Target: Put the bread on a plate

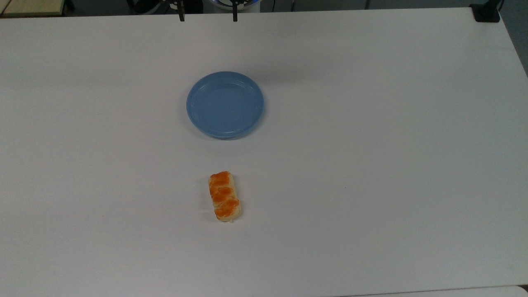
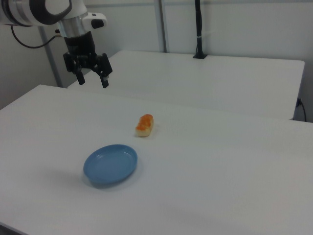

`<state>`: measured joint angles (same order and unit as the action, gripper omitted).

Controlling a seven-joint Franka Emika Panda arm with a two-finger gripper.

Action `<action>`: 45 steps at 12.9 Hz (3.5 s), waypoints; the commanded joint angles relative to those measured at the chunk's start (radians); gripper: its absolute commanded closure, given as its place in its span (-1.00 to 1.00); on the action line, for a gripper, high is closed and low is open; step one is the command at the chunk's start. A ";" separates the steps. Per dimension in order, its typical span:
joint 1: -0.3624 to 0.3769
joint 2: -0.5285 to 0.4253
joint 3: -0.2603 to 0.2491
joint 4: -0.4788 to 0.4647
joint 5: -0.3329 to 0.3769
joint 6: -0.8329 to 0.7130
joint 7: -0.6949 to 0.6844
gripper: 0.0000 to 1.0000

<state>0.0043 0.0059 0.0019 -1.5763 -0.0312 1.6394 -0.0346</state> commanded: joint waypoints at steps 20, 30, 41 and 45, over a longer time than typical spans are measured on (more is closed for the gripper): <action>0.017 0.727 0.000 0.412 -0.194 0.312 -0.065 -1.00; 0.042 0.799 0.061 0.452 -0.190 0.382 0.090 -1.00; 0.029 0.810 0.047 0.443 -0.225 0.402 0.082 -0.53; 0.028 0.809 0.047 0.424 -0.223 0.434 0.082 0.46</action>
<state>0.0296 0.8110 0.0534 -1.1431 -0.2367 2.0343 0.0307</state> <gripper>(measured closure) 0.414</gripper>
